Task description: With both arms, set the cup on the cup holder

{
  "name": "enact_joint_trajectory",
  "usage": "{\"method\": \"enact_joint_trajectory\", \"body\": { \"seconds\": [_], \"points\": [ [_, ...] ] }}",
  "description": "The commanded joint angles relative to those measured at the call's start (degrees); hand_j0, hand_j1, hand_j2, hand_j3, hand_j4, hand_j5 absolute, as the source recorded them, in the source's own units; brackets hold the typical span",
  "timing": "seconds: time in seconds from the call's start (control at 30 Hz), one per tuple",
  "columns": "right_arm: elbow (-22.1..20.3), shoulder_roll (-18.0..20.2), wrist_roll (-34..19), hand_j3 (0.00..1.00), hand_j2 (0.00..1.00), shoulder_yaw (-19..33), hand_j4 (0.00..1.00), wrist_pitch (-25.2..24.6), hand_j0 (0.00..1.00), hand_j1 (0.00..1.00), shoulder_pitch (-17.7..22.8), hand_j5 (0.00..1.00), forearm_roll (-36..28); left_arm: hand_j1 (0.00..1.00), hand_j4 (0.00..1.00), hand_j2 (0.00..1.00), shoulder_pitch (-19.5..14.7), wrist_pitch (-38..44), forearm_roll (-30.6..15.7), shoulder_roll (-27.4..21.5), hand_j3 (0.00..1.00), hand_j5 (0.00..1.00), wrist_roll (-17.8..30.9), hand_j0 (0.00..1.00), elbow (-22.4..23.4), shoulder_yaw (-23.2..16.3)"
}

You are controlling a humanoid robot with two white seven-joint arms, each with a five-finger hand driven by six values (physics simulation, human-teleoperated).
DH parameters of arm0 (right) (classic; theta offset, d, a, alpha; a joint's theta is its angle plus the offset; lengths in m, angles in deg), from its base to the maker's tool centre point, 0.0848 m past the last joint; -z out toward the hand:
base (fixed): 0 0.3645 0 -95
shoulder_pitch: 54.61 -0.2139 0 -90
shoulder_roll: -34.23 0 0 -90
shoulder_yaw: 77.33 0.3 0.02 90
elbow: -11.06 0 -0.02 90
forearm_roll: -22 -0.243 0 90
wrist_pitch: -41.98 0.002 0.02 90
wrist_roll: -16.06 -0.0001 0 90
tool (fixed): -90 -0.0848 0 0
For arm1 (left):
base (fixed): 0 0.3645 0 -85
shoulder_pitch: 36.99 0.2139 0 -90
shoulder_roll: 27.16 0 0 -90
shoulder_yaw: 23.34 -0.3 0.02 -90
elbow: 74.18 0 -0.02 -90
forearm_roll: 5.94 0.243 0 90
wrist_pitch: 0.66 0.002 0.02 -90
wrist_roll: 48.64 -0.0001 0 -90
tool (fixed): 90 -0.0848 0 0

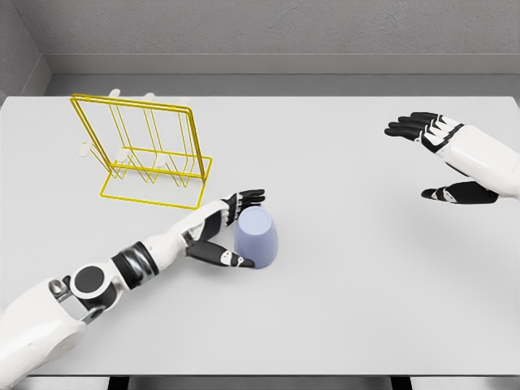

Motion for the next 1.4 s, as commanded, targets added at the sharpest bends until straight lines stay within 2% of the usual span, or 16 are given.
{"method": "enact_joint_trajectory", "body": {
  "seconds": [0.0,0.27,0.37,0.53,0.87,1.17,1.37],
  "points": [
    [-0.02,0.05,0.03,1.0,1.0,0.01,1.0,-0.14,1.0,1.0,0.0,1.0,-0.42,1.0,1.0,1.0,0.0,0.05,-0.06,0.45,1.0,1.0,0.0,1.0,-0.03,-0.31],
    [-0.02,0.05,0.03,1.0,1.0,0.01,1.0,-0.14,1.0,1.0,0.0,1.0,-0.42,0.99,0.99,0.99,-0.26,-0.04,-0.06,1.42,0.99,0.99,-0.08,0.99,-0.03,-0.57],
    [-0.02,0.05,0.03,1.0,1.0,0.01,1.0,-0.14,1.0,1.0,0.0,1.0,-0.42,0.72,0.72,0.72,-0.18,-0.39,-0.76,1.51,0.72,0.72,-0.17,0.72,0.05,-0.31],
    [-0.11,0.05,0.03,1.0,1.0,0.01,1.0,-0.14,1.0,1.0,0.0,1.0,-0.51,0.55,0.55,0.55,-0.18,-0.48,-1.99,1.51,0.55,0.55,-0.44,0.55,0.23,-0.13],
    [-0.11,0.05,0.03,1.0,1.0,0.01,1.0,-0.14,1.0,1.0,0.09,1.0,-0.51,0.55,0.55,0.55,-0.09,-0.65,-2.35,1.42,0.55,0.55,-0.44,0.55,0.05,0.05],
    [-0.11,0.05,0.03,1.0,1.0,0.01,1.0,-0.14,1.0,1.0,0.09,1.0,-0.51,0.55,0.55,0.55,0.0,-0.65,-2.78,0.71,0.55,0.55,-0.44,0.55,-5.48,3.3],
    [-0.11,0.05,0.03,1.0,1.0,0.01,1.0,-0.14,1.0,1.0,0.09,1.0,-0.51,0.55,0.55,0.55,-0.09,-0.66,-2.87,-1.83,0.55,0.55,-0.44,0.55,-8.82,4.97]
  ]
}}
